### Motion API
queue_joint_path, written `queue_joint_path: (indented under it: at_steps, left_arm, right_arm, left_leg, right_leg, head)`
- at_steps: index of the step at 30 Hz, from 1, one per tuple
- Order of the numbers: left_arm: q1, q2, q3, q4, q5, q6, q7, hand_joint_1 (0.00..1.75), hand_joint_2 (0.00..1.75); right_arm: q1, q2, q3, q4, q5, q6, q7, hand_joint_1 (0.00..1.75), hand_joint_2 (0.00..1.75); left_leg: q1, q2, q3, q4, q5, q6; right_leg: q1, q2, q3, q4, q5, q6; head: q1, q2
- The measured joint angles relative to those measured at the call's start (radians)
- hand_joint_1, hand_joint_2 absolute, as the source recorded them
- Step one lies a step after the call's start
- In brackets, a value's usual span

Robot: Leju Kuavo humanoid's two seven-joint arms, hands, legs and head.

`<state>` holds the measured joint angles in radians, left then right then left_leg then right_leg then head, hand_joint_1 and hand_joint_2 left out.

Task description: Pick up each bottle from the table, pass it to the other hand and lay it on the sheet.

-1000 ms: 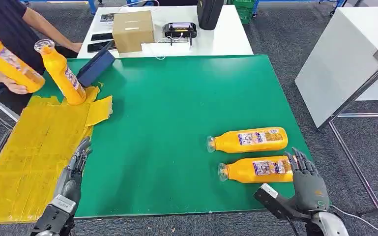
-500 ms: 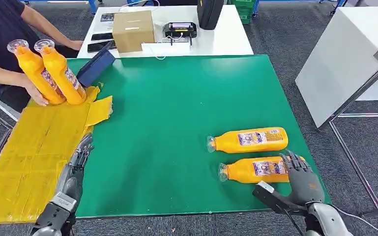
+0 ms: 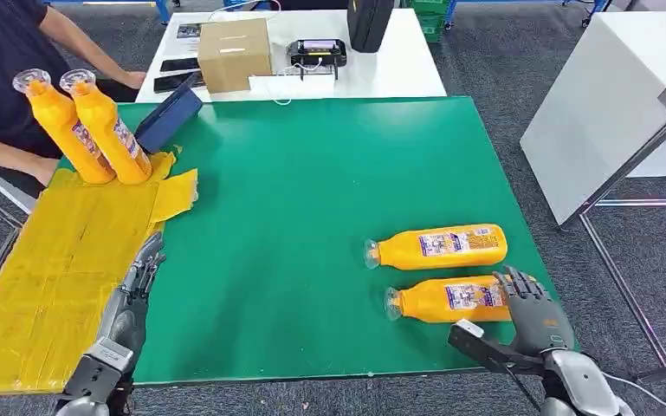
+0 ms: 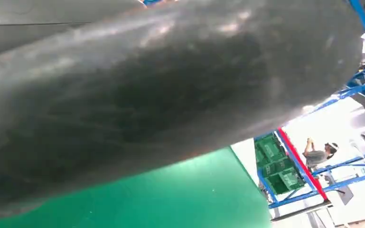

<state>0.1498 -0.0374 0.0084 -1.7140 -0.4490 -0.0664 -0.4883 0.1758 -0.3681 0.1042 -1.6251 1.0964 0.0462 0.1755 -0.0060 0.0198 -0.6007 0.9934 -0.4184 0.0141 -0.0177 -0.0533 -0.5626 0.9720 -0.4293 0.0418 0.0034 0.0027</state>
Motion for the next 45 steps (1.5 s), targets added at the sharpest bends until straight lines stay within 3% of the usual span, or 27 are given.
queue_joint_path:
  at_steps: [9,10,11,18,21,25,31,41,42,45]
  left_arm:
    - [-0.001,0.000,-0.010,0.000,0.014,-0.003,0.000,0.00,0.00]
    - [-0.001,0.000,-0.013,0.000,0.017,-0.003,0.000,0.00,0.00]
    - [-0.003,0.000,-0.014,0.000,0.020,-0.006,0.000,0.00,0.00]
    - [-0.011,0.000,-0.017,0.001,0.025,-0.012,-0.003,0.00,0.00]
    - [-0.034,0.000,-0.031,0.018,0.035,-0.015,-0.007,0.00,0.00]
    - [-0.040,0.001,-0.040,0.020,0.042,-0.013,-0.010,0.00,0.00]
    - [-0.054,0.001,-0.043,0.032,0.049,-0.013,-0.011,0.00,0.00]
    - [-0.107,0.007,-0.076,0.068,0.077,-0.011,-0.009,0.00,0.00]
    - [-0.111,0.009,-0.079,0.071,0.082,-0.011,-0.009,0.00,0.00]
    - [-0.119,0.011,-0.090,0.077,0.087,-0.009,-0.012,0.00,0.00]
  right_arm:
    - [-0.046,-0.013,0.027,0.026,0.021,0.027,-0.002,0.00,1.75]
    - [-0.053,-0.015,0.033,0.031,0.024,0.037,-0.004,1.64,1.75]
    - [-0.061,-0.016,0.040,0.040,0.028,0.051,-0.007,1.75,1.75]
    - [-0.082,-0.025,0.064,0.073,0.027,0.083,-0.014,1.75,1.75]
    - [-0.156,-0.039,0.112,0.165,0.010,0.100,-0.032,1.75,1.75]
    - [-0.178,-0.043,0.135,0.195,0.005,0.103,-0.033,1.75,1.75]
    - [-0.195,-0.046,0.166,0.246,0.002,0.103,-0.033,1.75,1.75]
    - [-0.253,-0.056,0.247,0.338,-0.036,0.110,-0.042,1.75,1.75]
    - [-0.258,-0.062,0.258,0.343,-0.046,0.112,-0.042,0.00,1.75]
    - [-0.265,-0.078,0.284,0.354,-0.066,0.116,-0.042,0.00,1.75]
  left_leg:
    - [0.000,0.000,0.000,0.000,0.000,0.000]
    - [0.000,0.000,0.000,0.000,0.000,0.000]
    - [0.000,0.000,0.000,0.000,0.000,0.000]
    - [0.000,0.000,0.000,0.000,0.000,0.000]
    - [0.000,0.000,0.003,0.000,0.000,0.000]
    - [0.000,0.001,0.005,0.000,0.000,0.000]
    - [0.001,0.007,0.014,0.000,-0.003,0.000]
    - [0.004,0.020,0.036,0.000,-0.013,0.001]
    - [0.004,0.021,0.039,0.000,-0.015,0.001]
    - [0.006,0.021,0.047,0.000,-0.018,0.001]
  right_leg:
    - [0.000,0.000,0.000,0.000,0.000,0.000]
    - [0.000,0.000,0.000,0.000,0.000,0.000]
    - [0.000,0.000,0.000,0.000,0.000,0.000]
    - [0.000,0.000,0.000,0.000,0.000,0.000]
    - [0.000,0.000,0.002,0.000,0.000,0.000]
    - [0.000,0.001,0.002,0.000,0.000,0.000]
    - [0.000,0.004,0.001,-0.001,0.000,-0.001]
    - [0.001,0.017,0.017,-0.004,-0.003,-0.003]
    - [0.002,0.017,0.021,-0.005,-0.004,-0.003]
    - [0.003,0.017,0.030,-0.006,-0.007,-0.003]
  head:
    - [0.000,0.000]
    - [0.000,0.000]
    - [0.000,0.000]
    - [0.000,0.000]
    - [0.000,0.000]
    - [0.000,0.000]
    - [0.000,0.000]
    - [0.001,0.000]
    - [0.000,0.000]
    - [0.001,0.000]
